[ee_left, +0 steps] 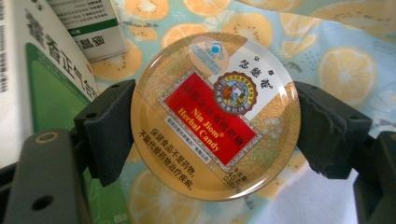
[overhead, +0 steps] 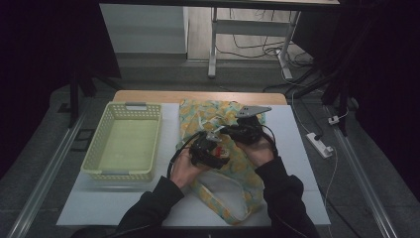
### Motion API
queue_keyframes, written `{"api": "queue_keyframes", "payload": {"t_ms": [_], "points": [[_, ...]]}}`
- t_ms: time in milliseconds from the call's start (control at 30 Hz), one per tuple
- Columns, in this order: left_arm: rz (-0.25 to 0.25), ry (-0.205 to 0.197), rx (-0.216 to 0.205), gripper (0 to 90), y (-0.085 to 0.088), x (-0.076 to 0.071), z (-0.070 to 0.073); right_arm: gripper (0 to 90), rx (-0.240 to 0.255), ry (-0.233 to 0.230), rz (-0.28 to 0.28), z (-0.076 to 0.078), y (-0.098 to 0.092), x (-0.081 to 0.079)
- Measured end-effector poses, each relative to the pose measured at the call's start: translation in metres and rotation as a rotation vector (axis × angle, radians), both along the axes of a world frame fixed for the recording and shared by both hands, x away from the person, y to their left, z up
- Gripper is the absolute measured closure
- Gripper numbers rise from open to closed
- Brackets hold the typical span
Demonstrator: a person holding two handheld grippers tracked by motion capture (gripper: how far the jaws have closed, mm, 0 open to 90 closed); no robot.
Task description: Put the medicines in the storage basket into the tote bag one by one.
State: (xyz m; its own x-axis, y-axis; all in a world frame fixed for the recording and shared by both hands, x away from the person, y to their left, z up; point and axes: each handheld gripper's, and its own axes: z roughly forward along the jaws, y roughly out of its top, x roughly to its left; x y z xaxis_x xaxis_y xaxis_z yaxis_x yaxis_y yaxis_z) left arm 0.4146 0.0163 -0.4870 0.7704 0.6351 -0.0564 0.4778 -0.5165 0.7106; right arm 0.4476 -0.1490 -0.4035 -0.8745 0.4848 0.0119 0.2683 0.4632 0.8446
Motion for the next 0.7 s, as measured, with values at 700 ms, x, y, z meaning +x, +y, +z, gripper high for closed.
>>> {"api": "queue_keyframes", "payload": {"t_ms": [700], "points": [[-0.051, 0.032, -0.037, 7.7, 0.007, -0.009, 0.012, 89.9, -0.004, -0.004, -0.004, 0.001, -0.001, -0.001]]}}
